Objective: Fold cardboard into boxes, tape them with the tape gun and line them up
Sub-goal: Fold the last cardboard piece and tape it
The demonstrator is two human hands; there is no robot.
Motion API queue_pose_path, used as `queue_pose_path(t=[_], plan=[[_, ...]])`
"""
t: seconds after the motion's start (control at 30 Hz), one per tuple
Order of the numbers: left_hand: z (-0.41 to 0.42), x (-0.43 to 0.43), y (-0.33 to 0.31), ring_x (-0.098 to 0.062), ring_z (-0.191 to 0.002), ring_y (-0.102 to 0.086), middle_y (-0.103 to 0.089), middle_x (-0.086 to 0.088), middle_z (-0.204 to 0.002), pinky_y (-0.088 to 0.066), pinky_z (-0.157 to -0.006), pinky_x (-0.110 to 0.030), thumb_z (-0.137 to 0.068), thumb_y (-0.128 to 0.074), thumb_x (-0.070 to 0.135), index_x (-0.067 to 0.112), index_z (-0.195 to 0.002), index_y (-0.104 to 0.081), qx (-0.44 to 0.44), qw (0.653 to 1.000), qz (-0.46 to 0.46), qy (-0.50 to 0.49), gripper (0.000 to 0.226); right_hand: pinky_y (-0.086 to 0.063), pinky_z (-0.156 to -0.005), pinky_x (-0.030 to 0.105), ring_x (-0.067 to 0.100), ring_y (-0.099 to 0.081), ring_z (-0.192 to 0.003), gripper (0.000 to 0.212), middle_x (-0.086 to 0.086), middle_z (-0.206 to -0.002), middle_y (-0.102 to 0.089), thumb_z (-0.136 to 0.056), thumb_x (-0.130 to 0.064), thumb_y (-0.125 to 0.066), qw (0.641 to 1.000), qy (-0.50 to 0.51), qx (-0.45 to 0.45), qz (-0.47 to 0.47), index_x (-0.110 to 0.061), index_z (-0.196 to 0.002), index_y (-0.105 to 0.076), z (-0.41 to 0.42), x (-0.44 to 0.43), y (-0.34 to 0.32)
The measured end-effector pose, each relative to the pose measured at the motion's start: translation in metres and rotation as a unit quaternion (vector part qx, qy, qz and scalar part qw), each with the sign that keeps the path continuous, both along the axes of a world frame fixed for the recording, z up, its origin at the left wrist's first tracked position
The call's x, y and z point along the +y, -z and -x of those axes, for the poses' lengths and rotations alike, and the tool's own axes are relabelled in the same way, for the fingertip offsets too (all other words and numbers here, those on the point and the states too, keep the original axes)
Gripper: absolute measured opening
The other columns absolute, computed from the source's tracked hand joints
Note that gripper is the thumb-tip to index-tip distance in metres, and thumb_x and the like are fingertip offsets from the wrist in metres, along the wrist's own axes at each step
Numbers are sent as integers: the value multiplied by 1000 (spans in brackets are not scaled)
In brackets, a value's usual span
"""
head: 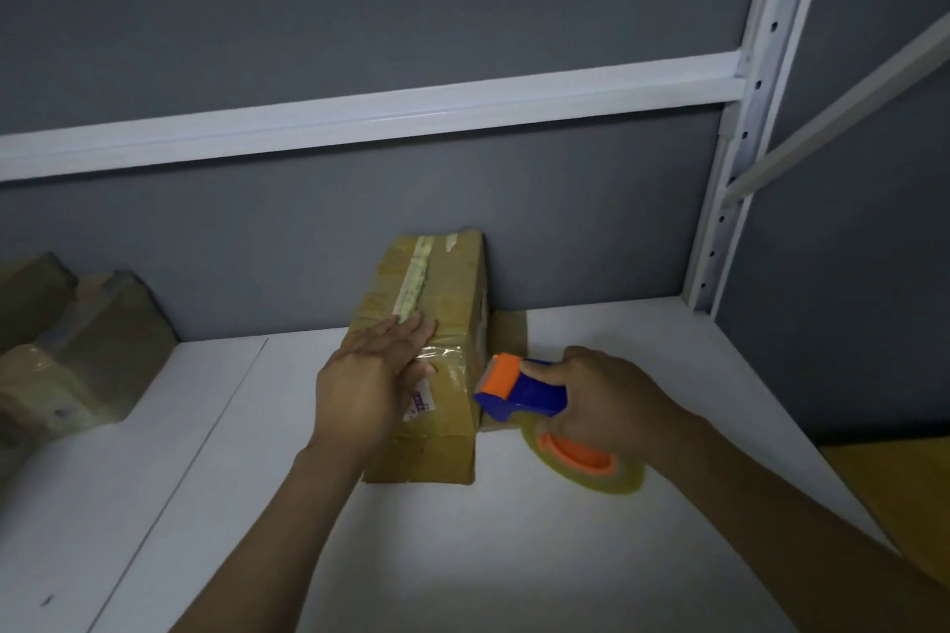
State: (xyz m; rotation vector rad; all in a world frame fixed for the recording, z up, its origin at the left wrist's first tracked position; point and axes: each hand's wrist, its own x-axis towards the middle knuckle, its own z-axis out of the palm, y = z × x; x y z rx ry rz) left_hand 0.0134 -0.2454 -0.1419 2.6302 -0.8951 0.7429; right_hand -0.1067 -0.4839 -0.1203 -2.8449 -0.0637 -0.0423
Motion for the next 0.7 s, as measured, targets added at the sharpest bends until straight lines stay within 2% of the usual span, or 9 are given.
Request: queue_pose_path(t=[0.1,0.2,0.3,0.37,0.43,0.5,0.6,0.67,0.7], plan=[[2,1,0,-19,-122,-57,-62,6,-130,-48,-94,-34,-87,-56,40,27,-128,-63,-17,1000,-7,-3,44,-47,-77,26,20,-55,-102,62,5,-115,-56,-87,-32,-64,999,24,-20,-7,-28,-144,-38,-9,14,5],[8,1,-4,-20,-124,-56,-60,5,-132,-50,-94,-35,-92,-58,39,25,-130,-62,-18,1000,-7,-19,41,-39,-59,25,20,-59,-82,33,3,-91,-63,-80,-25,-64,999,30,-32,-2,-19,-112,-63,-25,16,4],[13,-2,-13,-17,-133,-46,-50,7,-144,-44,-100,-33,-95,-54,43,33,-143,-44,54,997,-15,-47,50,-49,-65,26,14,-61,-77,31,-5,-84,-65,-70,-28,-73,993,42,-1,-110,-26,-101,-66,-28,-6,2],[16,-6,-18,-18,-121,-56,-55,7,-138,-51,-86,-31,-95,-51,47,38,-147,-33,54,996,-17,-70,56,-53,-75,26,9,-65,-83,39,-8,-91,-71,-71,-26,-78,956,89,13,-279,-33,-108,-69,-17,-26,-2],[21,-10,-24,-20,-104,-64,-61,5,-126,-50,-70,-28,-95,-51,49,36,-146,-31,53,995,1,-80,57,-55,-73,26,11,-68,-77,27,-2,-84,-74,-75,-18,-77,892,125,25,-433,-23,-101,-74,-6,-41,2],[23,-14,-27,-20,-97,-65,-64,3,-121,-45,-66,-25,-95,-52,48,33,-142,-37,44,996,-7,-76,52,-56,-66,26,16,-70,-72,21,6,-82,-75,-77,-12,-75,853,154,55,-496,-15,-98,-75,1,-50,11],[19,-10,-26,-22,-93,-69,-60,2,-133,-54,-66,-28,-91,-64,35,28,-136,-52,23,999,-14,-27,47,-57,-68,28,20,-71,-78,27,8,-87,-75,-75,-23,-80,853,222,77,-467,-10,-98,-75,-3,-57,30],[12,-4,-24,-23,-84,-72,-59,2,-134,-56,-58,-31,-78,-80,25,25,-119,-67,-40,999,-16,-4,43,-52,-86,33,23,-67,-94,32,11,-103,-72,-83,-31,-73,908,251,53,-333,-9,-107,-71,-13,-52,33],[9,-2,-21,-26,-87,-72,-62,0,-130,-58,-63,-36,-73,-84,23,24,-112,-71,-78,997,-26,-3,41,-45,-96,32,23,-61,-109,36,11,-121,-65,-90,-29,-64,927,258,12,-270,-10,-120,-64,-18,-43,31]])
